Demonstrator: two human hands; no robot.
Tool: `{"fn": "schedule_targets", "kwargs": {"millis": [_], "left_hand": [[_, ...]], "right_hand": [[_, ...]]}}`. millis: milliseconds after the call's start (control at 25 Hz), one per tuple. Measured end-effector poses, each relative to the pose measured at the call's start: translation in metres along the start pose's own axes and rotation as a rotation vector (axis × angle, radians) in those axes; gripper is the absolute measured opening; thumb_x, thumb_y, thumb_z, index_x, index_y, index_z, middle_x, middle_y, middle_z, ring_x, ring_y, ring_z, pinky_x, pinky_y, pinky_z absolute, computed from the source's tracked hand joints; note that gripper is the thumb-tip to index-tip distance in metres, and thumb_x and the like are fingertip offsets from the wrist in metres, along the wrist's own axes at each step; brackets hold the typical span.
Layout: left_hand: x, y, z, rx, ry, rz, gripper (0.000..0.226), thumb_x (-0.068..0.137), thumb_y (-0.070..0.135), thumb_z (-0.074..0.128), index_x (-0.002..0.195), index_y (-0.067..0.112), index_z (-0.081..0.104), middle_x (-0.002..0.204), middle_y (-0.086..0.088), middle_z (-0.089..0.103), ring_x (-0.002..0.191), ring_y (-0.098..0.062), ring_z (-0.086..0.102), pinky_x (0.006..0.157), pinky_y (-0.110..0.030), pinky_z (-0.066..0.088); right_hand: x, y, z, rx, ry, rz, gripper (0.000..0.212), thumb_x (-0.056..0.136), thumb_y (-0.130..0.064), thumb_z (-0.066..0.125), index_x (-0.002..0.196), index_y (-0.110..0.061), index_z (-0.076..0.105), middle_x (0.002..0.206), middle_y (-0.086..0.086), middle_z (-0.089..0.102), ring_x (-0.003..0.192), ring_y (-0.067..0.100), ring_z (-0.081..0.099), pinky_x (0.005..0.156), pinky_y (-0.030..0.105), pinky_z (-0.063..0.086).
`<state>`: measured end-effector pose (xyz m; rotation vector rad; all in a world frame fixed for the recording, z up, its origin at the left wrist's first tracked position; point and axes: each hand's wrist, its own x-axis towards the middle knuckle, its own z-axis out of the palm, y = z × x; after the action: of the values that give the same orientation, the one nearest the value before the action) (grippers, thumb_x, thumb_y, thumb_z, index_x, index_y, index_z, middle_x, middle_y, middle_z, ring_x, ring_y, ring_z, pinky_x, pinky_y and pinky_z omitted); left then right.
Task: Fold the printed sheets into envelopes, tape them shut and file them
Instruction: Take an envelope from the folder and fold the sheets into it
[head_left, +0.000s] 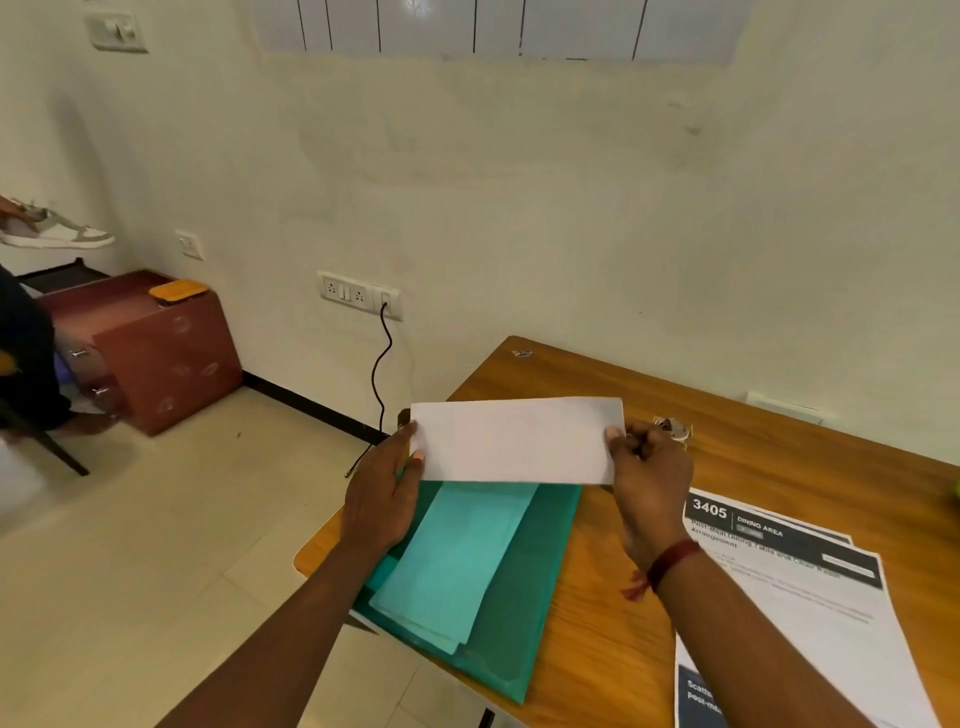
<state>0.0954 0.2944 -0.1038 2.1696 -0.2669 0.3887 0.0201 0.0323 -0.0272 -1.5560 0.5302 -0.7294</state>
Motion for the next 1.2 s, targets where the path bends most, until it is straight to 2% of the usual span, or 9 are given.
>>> {"fn": "schedule_targets", "kwargs": {"millis": [160, 360, 480, 600, 680, 800, 960, 1040, 1200], "left_hand": [[0.006, 0.009, -0.001, 0.182, -0.066, 0.136, 0.064, 0.095, 0.057, 0.031, 0.149, 0.024, 0.036, 0.15, -0.003, 0.045, 0.133, -0.024, 0.046, 0.113, -0.048, 0.036], [0.005, 0.031, 0.007, 0.262, -0.119, 0.23, 0.076, 0.09, 0.063, 0.03, 0.152, 0.02, 0.03, 0.158, -0.01, 0.03, 0.142, -0.031, 0.033, 0.116, -0.052, 0.029], [-0.005, 0.052, 0.02, 0.388, -0.153, 0.338, 0.083, 0.087, 0.071, 0.028, 0.155, 0.024, 0.021, 0.164, -0.011, 0.007, 0.149, -0.034, 0.014, 0.118, -0.056, 0.011], [-0.02, 0.079, 0.039, 0.515, -0.213, 0.43, 0.096, 0.079, 0.086, 0.021, 0.156, 0.033, -0.004, 0.162, -0.008, -0.021, 0.15, -0.03, -0.015, 0.115, -0.06, -0.009], [-0.034, 0.098, 0.053, 0.564, -0.262, 0.528, 0.104, 0.075, 0.092, 0.024, 0.155, 0.035, -0.01, 0.16, -0.009, -0.026, 0.147, -0.03, -0.023, 0.112, -0.064, -0.015], [-0.06, 0.133, 0.078, 0.624, -0.304, 0.728, 0.1, 0.076, 0.083, 0.042, 0.156, 0.033, 0.008, 0.164, -0.011, -0.006, 0.151, -0.032, -0.006, 0.112, -0.066, -0.013], [-0.088, 0.168, 0.111, 0.54, -0.228, 0.992, 0.058, 0.079, 0.033, 0.074, 0.133, 0.02, 0.057, 0.137, -0.012, 0.056, 0.13, -0.029, 0.049, 0.115, -0.068, 0.005], [-0.096, 0.176, 0.122, 0.478, -0.182, 1.057, 0.045, 0.077, 0.018, 0.079, 0.12, 0.016, 0.066, 0.121, -0.011, 0.066, 0.117, -0.027, 0.058, 0.114, -0.069, 0.013], [-0.101, 0.185, 0.132, 0.398, -0.189, 1.076, 0.03, 0.08, 0.015, 0.076, 0.109, 0.018, 0.067, 0.106, -0.005, 0.07, 0.103, -0.021, 0.063, 0.114, -0.064, 0.02]], "right_hand": [[-0.019, 0.035, -0.017, 0.223, 0.021, 0.267, 0.013, 0.089, -0.013, 0.069, 0.097, -0.022, 0.066, 0.101, 0.004, 0.071, 0.096, 0.021, 0.068, 0.087, 0.044, 0.057], [-0.032, 0.037, -0.034, 0.299, 0.071, 0.313, 0.013, 0.089, -0.011, 0.069, 0.097, -0.02, 0.065, 0.102, 0.008, 0.071, 0.101, 0.026, 0.067, 0.091, 0.05, 0.055], [-0.034, 0.032, -0.059, 0.347, 0.083, 0.352, 0.019, 0.09, -0.014, 0.067, 0.108, -0.016, 0.065, 0.11, 0.008, 0.07, 0.105, 0.027, 0.066, 0.091, 0.051, 0.055], [-0.039, 0.029, -0.093, 0.424, 0.096, 0.379, 0.017, 0.091, -0.016, 0.064, 0.108, -0.018, 0.065, 0.106, 0.003, 0.072, 0.099, 0.022, 0.068, 0.078, 0.043, 0.06], [-0.043, 0.028, -0.112, 0.426, 0.101, 0.373, 0.013, 0.093, -0.014, 0.063, 0.105, -0.019, 0.065, 0.103, 0.002, 0.072, 0.095, 0.02, 0.068, 0.067, 0.038, 0.06], [-0.05, 0.03, -0.139, 0.451, 0.094, 0.391, 0.014, 0.093, -0.012, 0.062, 0.106, -0.015, 0.065, 0.103, 0.004, 0.073, 0.095, 0.021, 0.069, 0.066, 0.041, 0.061], [-0.057, 0.034, -0.164, 0.481, 0.044, 0.42, 0.019, 0.092, -0.013, 0.063, 0.112, -0.013, 0.064, 0.105, 0.006, 0.073, 0.097, 0.024, 0.071, 0.069, 0.046, 0.061], [-0.058, 0.035, -0.176, 0.49, 0.039, 0.414, 0.022, 0.091, -0.014, 0.064, 0.113, -0.014, 0.063, 0.106, 0.007, 0.073, 0.095, 0.024, 0.071, 0.068, 0.045, 0.061], [-0.059, 0.037, -0.203, 0.496, 0.06, 0.4, 0.032, 0.087, -0.016, 0.069, 0.117, -0.02, 0.057, 0.11, 0.01, 0.068, 0.098, 0.025, 0.069, 0.066, 0.045, 0.06]]}}
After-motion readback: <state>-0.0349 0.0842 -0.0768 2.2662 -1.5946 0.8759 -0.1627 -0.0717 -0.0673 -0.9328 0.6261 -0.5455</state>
